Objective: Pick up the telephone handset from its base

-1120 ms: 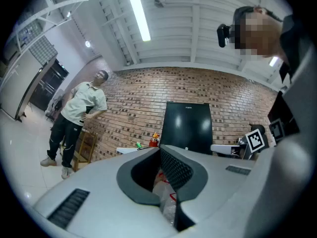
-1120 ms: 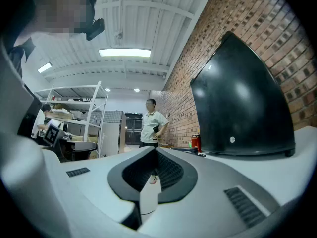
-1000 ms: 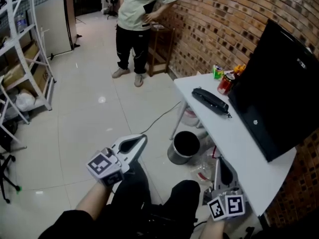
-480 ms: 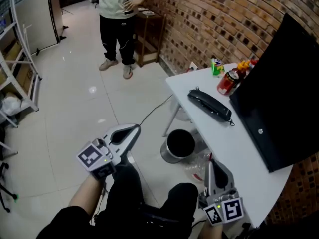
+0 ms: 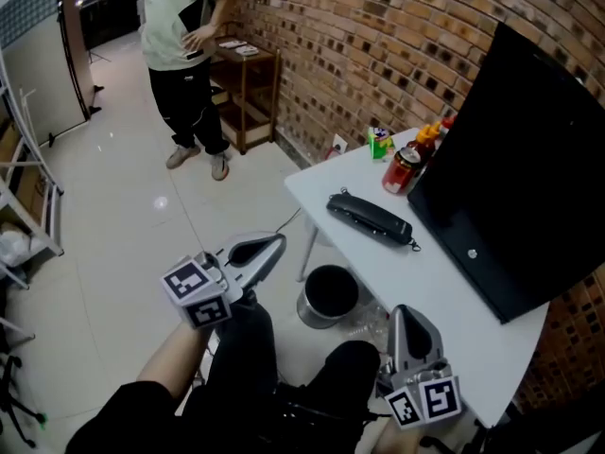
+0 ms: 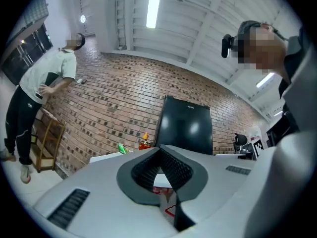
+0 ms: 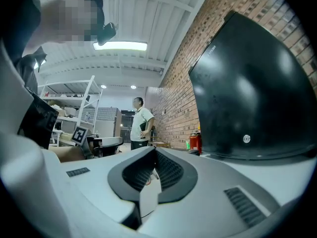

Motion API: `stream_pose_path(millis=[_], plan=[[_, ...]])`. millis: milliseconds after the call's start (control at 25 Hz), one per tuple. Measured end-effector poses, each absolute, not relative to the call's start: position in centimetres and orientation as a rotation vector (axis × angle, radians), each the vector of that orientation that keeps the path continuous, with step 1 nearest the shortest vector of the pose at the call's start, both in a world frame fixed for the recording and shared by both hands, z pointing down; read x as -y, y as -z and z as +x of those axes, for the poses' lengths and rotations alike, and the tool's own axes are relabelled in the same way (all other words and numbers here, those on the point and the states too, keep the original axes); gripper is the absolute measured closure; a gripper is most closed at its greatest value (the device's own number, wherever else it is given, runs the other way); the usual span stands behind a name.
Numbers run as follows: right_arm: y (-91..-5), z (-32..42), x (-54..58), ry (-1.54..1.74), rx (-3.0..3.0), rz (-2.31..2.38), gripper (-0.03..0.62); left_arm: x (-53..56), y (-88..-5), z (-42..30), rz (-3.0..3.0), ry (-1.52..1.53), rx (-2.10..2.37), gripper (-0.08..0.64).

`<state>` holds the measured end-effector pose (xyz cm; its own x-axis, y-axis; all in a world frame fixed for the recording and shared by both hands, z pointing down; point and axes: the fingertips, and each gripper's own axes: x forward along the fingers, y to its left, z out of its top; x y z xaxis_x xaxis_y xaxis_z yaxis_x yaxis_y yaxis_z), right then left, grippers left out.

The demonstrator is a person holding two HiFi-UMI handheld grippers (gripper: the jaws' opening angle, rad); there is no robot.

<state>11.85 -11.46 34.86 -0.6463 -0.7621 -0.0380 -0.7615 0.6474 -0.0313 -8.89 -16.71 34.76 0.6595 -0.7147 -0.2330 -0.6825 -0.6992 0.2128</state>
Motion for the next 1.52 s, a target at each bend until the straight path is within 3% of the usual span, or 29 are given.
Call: stream_pose_path(millis=[680,1040,1120,1280,1400,1520], plan=[[-34.1,13.0,14.4,-0.056,-2.682,-1.519,0.581,23.7,-31.9,-1.2,3.133,0.132,0.581,0.56],[-34.0,13.3,14.5,-0.009,-2.652,-1.58,0.581,27.7,-31.7,3.8,3.289,-0.307,0.165,0.56],[-34.3,13.5,14.4,-0.011,-2.655,-1.604,0.581,28.7,-32.4,4.4,3.31,-0.434,0.126,0.521],[-34.8,14.3,14.1,0.03,-2.633,-1.643,0.581,30.0,-33.6,5.9,3.297,-0.647,0.049,0.349],[-34.8,14.2,14.4,0.02,-2.625,-1.645,0.581,30.8,-35.3,6.5,3.212,-0.835,-0.048,0.287],[-34.5,14.1,14.6,-0.013,-2.617,-1.641,0.581,31.2,-37.2,6.6,3.139,-0.999,-0.112,0.287]])
